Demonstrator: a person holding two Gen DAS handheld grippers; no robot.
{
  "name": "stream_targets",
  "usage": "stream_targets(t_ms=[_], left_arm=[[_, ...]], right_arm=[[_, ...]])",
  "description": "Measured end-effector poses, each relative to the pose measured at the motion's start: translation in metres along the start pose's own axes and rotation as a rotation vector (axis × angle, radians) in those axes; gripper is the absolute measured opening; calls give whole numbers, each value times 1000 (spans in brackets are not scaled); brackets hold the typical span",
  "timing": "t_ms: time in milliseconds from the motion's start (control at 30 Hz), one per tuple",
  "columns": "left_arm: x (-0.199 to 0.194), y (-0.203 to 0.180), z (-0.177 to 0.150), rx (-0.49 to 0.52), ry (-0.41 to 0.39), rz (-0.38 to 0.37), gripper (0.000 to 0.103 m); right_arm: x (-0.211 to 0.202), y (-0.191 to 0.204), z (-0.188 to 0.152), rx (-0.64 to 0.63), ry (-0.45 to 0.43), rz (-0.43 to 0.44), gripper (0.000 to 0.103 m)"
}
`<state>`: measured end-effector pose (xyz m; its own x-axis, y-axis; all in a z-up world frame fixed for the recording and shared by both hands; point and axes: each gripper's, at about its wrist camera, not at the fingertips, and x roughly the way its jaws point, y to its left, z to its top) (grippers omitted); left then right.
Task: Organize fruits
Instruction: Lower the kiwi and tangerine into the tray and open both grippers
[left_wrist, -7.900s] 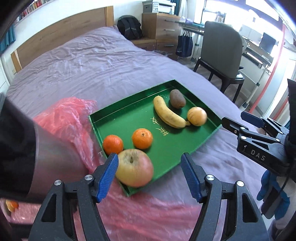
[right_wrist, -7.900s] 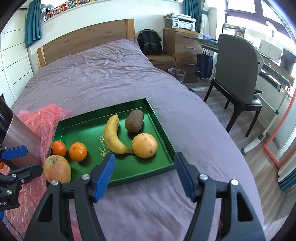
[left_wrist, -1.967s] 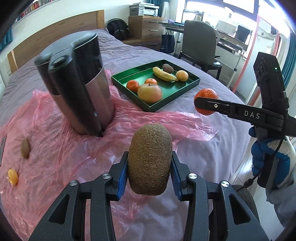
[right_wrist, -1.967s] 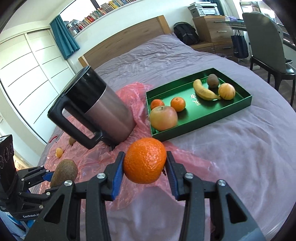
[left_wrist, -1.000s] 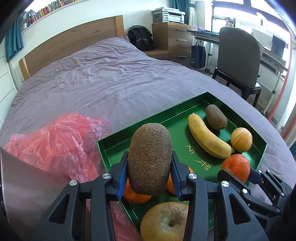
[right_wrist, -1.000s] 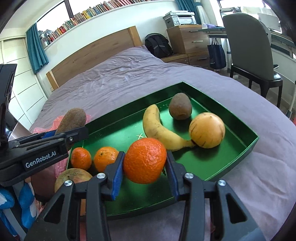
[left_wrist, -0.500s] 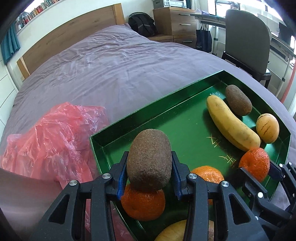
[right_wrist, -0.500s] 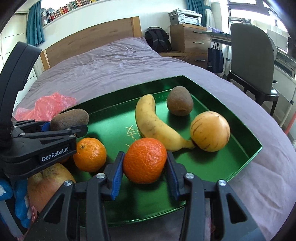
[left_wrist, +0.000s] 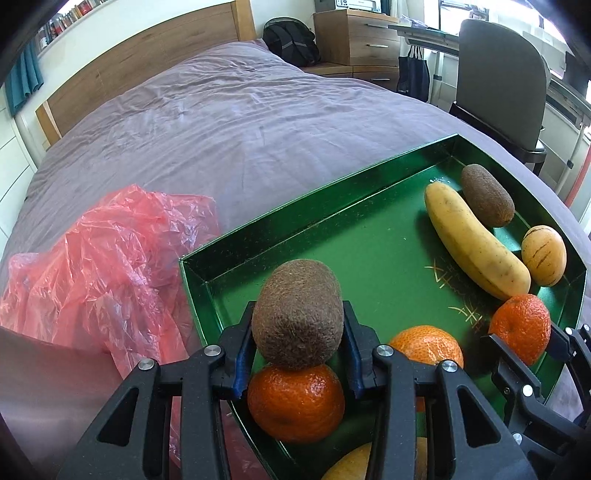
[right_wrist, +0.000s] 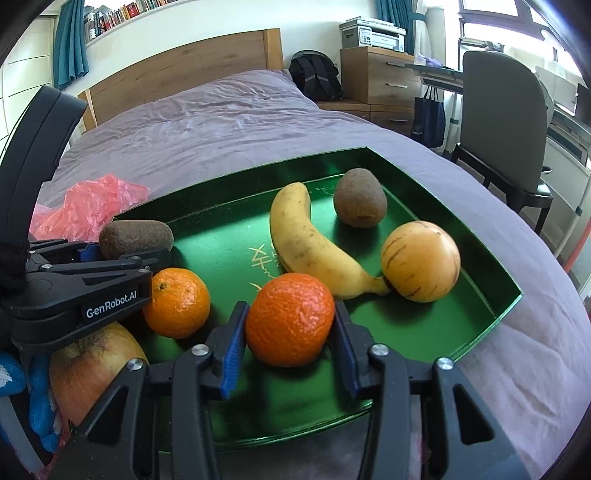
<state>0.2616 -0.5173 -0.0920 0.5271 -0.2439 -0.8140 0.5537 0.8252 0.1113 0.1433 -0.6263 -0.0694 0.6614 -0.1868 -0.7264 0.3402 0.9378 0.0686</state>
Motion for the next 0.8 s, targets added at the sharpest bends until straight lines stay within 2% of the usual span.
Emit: stream_targets(t_ms=[200,333,533,600,667,800], left_arm=[[-2,0,-2,1,-11,16,37],[-5,-1,-5,7,-20,29,37],[-6,0,-6,-5,-17,29,41],[-7,1,-7,-9,-16,31,42],[-7,2,-7,-15,-12,30,45],[-9,1,-7,-11,-19,38,55]], right_arm=[[0,0,-1,-5,1,-15,49],[-2,1,-1,-10,-2,-22,60],[-3,1,-1,-6,-4,-25,62],[-3,1,-1,-7,-4,-25,67],[-4,0,-1,-7,-8,-28,78],[-7,-1,-1,-2,-12,-30,83]])
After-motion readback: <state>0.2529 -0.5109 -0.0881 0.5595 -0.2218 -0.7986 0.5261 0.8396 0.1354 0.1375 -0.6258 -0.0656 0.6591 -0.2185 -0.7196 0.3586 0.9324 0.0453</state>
